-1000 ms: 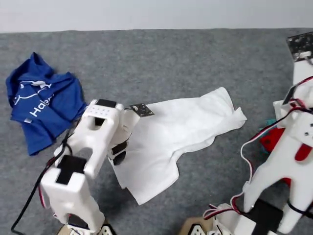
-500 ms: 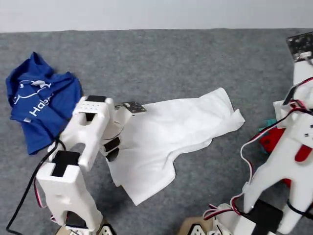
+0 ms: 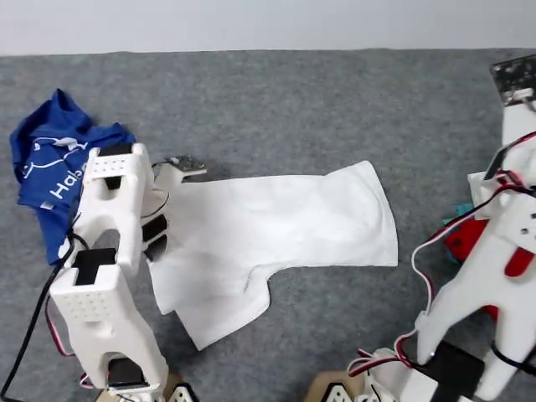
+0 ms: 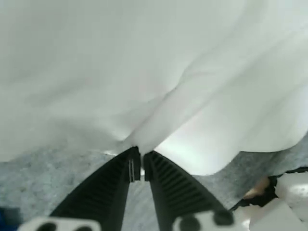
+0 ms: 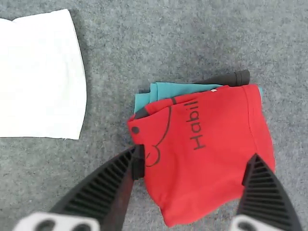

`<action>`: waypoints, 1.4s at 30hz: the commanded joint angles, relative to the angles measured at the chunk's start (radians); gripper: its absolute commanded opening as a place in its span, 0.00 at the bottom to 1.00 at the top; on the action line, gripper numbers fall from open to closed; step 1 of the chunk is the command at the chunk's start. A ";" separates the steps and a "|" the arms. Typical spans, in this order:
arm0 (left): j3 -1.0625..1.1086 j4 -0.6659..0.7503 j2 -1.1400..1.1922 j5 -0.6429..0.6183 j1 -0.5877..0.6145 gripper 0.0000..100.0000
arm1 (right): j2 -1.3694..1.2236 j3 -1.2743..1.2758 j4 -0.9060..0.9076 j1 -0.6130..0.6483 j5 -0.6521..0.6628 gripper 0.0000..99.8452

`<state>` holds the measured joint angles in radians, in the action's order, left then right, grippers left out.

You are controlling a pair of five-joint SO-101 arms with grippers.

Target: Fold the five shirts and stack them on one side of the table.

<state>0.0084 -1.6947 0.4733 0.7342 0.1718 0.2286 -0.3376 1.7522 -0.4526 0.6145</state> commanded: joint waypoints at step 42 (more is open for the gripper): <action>0.251 0.002 -0.390 -0.275 -0.448 0.10 | -0.274 -0.008 0.035 0.091 -0.006 0.33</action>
<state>0.2417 -1.7208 0.1297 0.4657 -0.2102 -0.0414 -0.3376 1.7522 -0.3498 0.6114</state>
